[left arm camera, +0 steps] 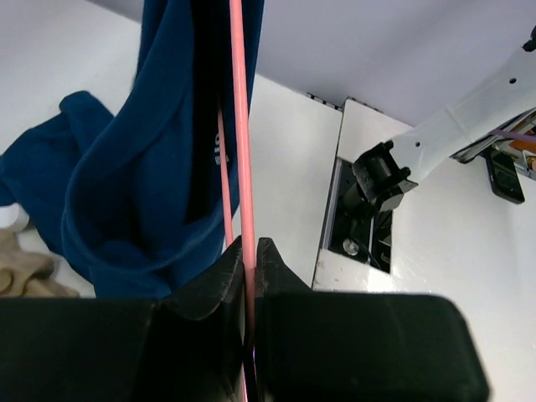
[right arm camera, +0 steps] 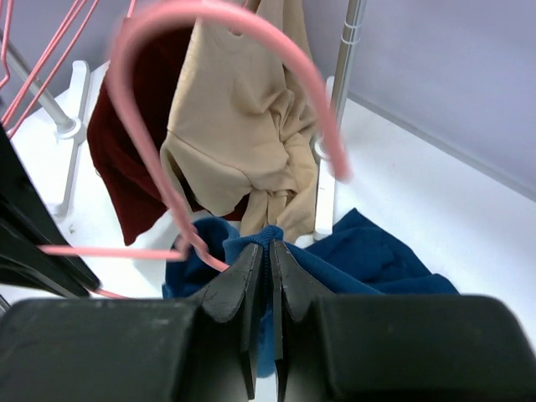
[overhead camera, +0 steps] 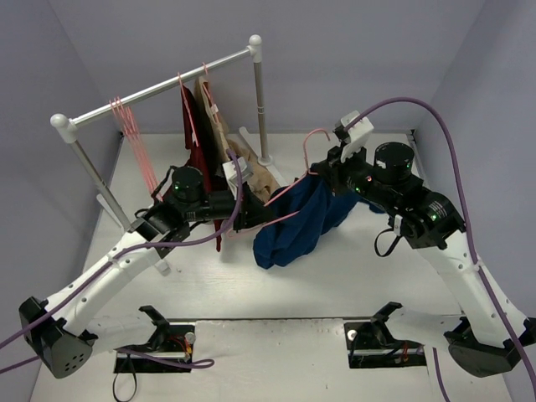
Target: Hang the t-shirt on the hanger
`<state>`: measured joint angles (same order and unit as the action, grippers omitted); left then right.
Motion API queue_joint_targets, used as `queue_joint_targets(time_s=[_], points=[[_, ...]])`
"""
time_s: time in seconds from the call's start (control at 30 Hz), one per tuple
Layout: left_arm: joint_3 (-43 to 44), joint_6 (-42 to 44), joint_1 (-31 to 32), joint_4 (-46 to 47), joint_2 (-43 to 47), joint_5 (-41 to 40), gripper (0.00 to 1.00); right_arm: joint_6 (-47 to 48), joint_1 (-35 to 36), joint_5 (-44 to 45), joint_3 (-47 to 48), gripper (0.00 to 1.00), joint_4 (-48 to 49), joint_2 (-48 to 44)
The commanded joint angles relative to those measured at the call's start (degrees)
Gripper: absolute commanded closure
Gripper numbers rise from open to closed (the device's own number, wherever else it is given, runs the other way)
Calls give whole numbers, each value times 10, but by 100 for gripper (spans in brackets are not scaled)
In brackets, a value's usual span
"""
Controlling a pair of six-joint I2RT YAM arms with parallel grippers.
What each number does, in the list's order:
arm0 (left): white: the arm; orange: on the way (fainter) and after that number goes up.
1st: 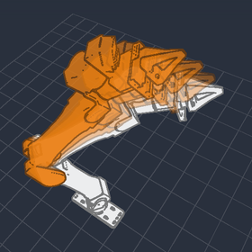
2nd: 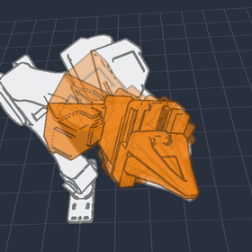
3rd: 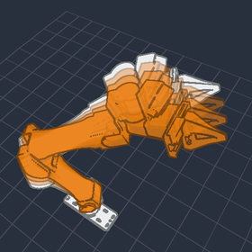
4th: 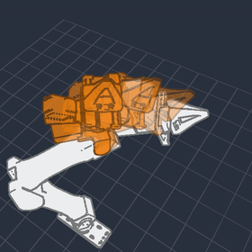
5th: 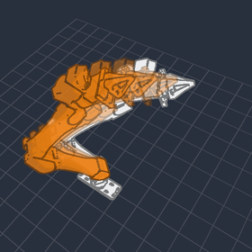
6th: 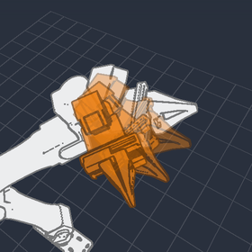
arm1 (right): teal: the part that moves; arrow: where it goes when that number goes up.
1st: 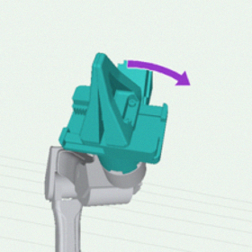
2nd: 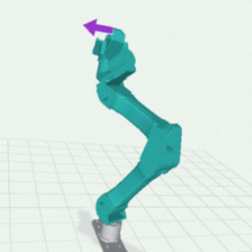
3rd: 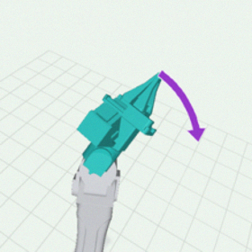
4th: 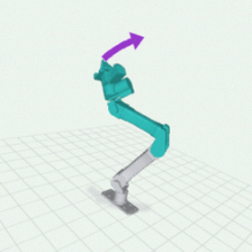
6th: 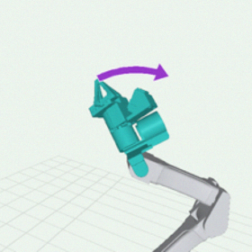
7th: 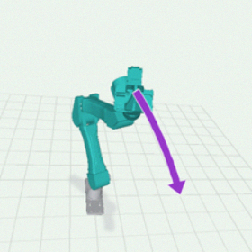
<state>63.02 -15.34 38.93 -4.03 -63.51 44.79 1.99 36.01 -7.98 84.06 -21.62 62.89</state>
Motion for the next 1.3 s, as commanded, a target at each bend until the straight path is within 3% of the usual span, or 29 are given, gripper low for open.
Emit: queue_joint_targets(time_s=[0.0, 0.07, 0.27, 0.33, 0.37, 0.43, 0.7, 0.97, 1.13, 1.27], points=[[19, -26, 21, 183, -9, -33, 100, -9, 6, -33, 21, 95, 28, 5], [-5, -55, 24, 254, -16, -50, 100, -17, 6, -37, 18, 93, 28, 3], [-43, -76, 37, 351, -32, -64, 100, -42, 6, -13, -4, 78, 28, -7], [-56, -81, 38, 372, -32, -67, 100, -44, 6, 0, -7, 73, 27, -12], [-69, -87, 39, 380, -32, -77, 100, -46, 6, 16, -11, 63, 27, -18], [-85, -96, 38, 408, -32, -87, 100, -48, 5, 45, -9, 53, 22, -28], [-98, -93, 37, 426, -53, -76, 100, 1, 4, 107, 10, 37, -25, -61], [-94, -93, 35, 425, -64, -34, 100, 94, 4, 136, 9, 28, -65, -63], [-90, -92, 34, 416, -60, -19, 100, 203, 3, 176, 11, 24, -67, -58], [-80, -90, 35, 404, -59, -10, 100, 243, 2, 155, 31, 24, -69, -31]])
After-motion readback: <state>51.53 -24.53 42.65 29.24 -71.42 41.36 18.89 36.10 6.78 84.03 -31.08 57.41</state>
